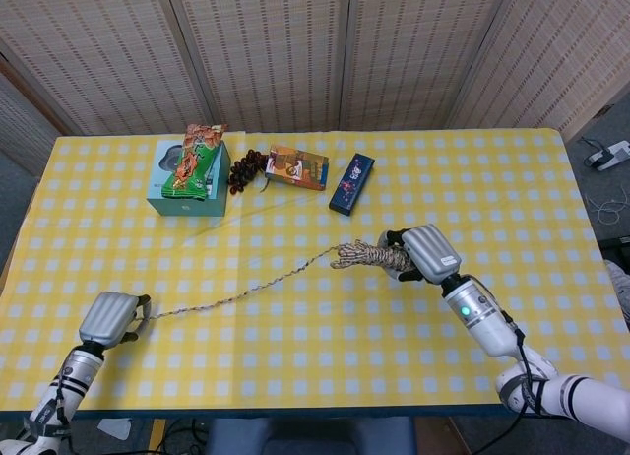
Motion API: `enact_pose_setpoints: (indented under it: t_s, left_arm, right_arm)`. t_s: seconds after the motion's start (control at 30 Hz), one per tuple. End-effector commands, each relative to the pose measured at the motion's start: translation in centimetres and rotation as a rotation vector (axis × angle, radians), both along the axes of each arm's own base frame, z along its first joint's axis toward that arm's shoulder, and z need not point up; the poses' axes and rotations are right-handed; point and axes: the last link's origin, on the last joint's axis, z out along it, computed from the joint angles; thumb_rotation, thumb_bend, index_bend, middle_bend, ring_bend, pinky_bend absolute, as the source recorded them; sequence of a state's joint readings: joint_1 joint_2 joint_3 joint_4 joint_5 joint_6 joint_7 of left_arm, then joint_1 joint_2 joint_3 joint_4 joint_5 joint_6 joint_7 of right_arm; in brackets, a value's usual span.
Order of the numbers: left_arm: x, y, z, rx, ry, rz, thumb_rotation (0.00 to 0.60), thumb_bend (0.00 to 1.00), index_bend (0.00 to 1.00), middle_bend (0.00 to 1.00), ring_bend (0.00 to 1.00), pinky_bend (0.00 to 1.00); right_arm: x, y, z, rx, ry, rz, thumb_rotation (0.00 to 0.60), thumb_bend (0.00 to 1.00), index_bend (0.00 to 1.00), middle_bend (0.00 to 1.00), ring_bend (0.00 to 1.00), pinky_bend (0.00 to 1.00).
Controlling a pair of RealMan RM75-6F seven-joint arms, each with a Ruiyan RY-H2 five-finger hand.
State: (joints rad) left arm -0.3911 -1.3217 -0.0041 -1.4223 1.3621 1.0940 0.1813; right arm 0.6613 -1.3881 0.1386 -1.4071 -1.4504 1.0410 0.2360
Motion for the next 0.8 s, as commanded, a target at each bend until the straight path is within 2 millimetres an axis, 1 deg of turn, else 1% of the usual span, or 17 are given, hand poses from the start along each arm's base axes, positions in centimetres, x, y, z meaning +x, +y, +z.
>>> enact_pose_setpoints:
  t_s: [0.03,0.17,0.33,0.47,0.6,0.7,0.8]
  left_arm:
    - [0.9,0.2,2.0,0.053,-0.038,-0.038,0.600,0.42,0.72,1.00,1.00,1.00]
    - [2.4,0.7,4.3,0.098,-0.097,-0.098,0.600,0.42,0.72,1.00,1.00,1.00]
    - [5.0,1.9,7.2,0.130,-0.177,-0.211,0.600,0.42,0.72,1.00,1.00,1.00]
    - [7.2,2.7,9.3,0.162,-0.235,-0.295,0.600,0.42,0.72,1.00,1.00,1.00]
    - [9.6,3.3,11.2,0.181,-0.287,-0.380,0.600,0.42,0.72,1.00,1.00,1.00]
    - [11.4,3.7,12.3,0.200,-0.324,-0.435,0.600,0.42,0.72,1.00,1.00,1.00]
    - [13.4,4.0,13.0,0.216,-0.349,-0.505,0.600,0.42,0.72,1.00,0.99,1.00]
  right_arm:
    - [0.2,0.0,0.0,-0.002,-0.015,-0.001,0.600,0.56,0.79,0.69,0.59,0.66]
    - [0.8,-0.1,-0.6,-0.003,-0.035,0.004,0.600,0.58,0.79,0.69,0.59,0.66]
    - [2.9,-0.5,-1.6,-0.005,-0.098,0.015,0.600,0.58,0.79,0.69,0.59,0.66]
    - [5.3,-0.9,-2.9,-0.023,-0.139,0.031,0.600,0.60,0.79,0.69,0.60,0.66]
    - [8.3,-1.1,-4.2,-0.034,-0.186,0.041,0.600,0.62,0.79,0.69,0.60,0.66]
    - [10.2,-1.2,-5.0,-0.046,-0.205,0.045,0.600,0.63,0.79,0.69,0.60,0.66]
    - [12.0,-1.3,-5.8,-0.058,-0.211,0.053,0.600,0.65,0.79,0.69,0.60,0.66]
